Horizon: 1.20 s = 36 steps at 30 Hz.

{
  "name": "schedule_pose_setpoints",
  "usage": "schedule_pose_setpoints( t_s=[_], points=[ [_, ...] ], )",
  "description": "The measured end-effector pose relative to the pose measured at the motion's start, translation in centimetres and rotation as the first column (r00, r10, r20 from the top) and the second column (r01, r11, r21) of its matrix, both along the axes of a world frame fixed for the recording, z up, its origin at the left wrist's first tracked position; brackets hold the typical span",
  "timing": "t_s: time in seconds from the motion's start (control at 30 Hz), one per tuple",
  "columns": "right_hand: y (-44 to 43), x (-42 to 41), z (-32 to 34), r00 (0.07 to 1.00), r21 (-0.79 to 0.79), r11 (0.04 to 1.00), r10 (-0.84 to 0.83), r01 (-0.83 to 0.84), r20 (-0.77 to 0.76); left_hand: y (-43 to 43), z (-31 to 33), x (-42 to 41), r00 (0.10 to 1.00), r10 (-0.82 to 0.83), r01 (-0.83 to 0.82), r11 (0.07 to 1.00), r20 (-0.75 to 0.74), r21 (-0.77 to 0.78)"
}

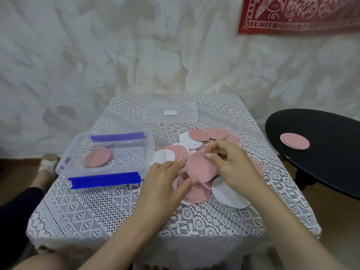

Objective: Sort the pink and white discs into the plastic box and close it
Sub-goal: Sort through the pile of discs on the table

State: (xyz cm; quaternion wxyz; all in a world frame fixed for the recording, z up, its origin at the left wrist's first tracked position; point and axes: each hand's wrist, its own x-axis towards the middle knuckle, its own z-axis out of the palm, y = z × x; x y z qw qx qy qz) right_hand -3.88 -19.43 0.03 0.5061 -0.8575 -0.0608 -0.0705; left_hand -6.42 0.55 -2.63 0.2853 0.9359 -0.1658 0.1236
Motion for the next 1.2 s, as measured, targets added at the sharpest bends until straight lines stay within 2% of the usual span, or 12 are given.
schedule_pose_setpoints(
  t_s=[0.1,0.17,0.23,0.3,0.4,0.47,0.57,0.73,0.83,0.93,1.07,1.2],
  points=[
    [0.8,-1.0,0.0,0.992,0.100,0.990,0.108,-0.101,-0.069,-0.3,0.3,-0.1,0.991,-0.019,-0.022,0.950,-0.129,-0.311],
    [0.9,-1.2,-0.1,0.988,0.079,0.988,0.136,-0.130,-0.078,-0.1,0.1,0.0,0.988,-0.043,-0.021,0.916,-0.151,-0.401],
    [0.5,-0.8,-0.4,0.993,-0.016,0.995,0.102,-0.103,-0.057,0.1,-0.2,-0.1,0.990,-0.043,-0.010,0.930,-0.136,-0.367],
    [-0.5,-0.2,-0.2,1.000,-0.202,0.979,0.018,-0.014,0.014,0.5,-0.6,0.1,0.991,-0.018,-0.028,0.945,-0.136,-0.327],
    [-1.5,0.7,0.1,0.999,-0.511,0.859,-0.050,0.037,-0.011,1.4,-1.2,0.4,0.991,0.015,-0.055,0.952,-0.135,-0.301],
    [-1.7,1.0,0.0,0.990,-0.609,0.793,-0.077,-0.011,-0.118,1.7,-1.2,0.4,0.988,0.019,-0.066,0.948,-0.150,-0.311],
    [-1.4,1.2,-0.2,0.982,-0.630,0.774,-0.066,-0.063,-0.179,1.7,-1.1,0.3,0.984,0.031,-0.088,0.938,-0.174,-0.335],
    [-0.8,1.9,-0.3,0.996,-0.518,0.856,-0.053,0.006,-0.076,1.6,-0.7,0.3,0.978,0.017,-0.100,0.913,-0.208,-0.396],
    [-0.7,2.8,-1.0,0.998,-0.377,0.924,-0.063,0.063,0.013,1.4,-0.5,0.3,0.974,0.021,-0.126,0.881,-0.228,-0.457],
    [-1.0,3.1,-1.3,0.997,-0.188,0.979,-0.083,0.081,0.000,1.5,-0.6,0.3,0.971,0.027,-0.139,0.874,-0.239,-0.466],
    [-1.2,1.9,-0.8,0.991,0.108,0.992,0.080,-0.069,-0.103,1.7,-0.7,0.2,0.974,0.038,-0.139,0.878,-0.224,-0.458],
    [-0.4,0.0,-1.0,0.961,0.136,0.967,0.235,-0.216,-0.146,1.8,-0.4,-0.2,0.972,-0.022,-0.099,0.865,-0.232,-0.493]
  ],
)
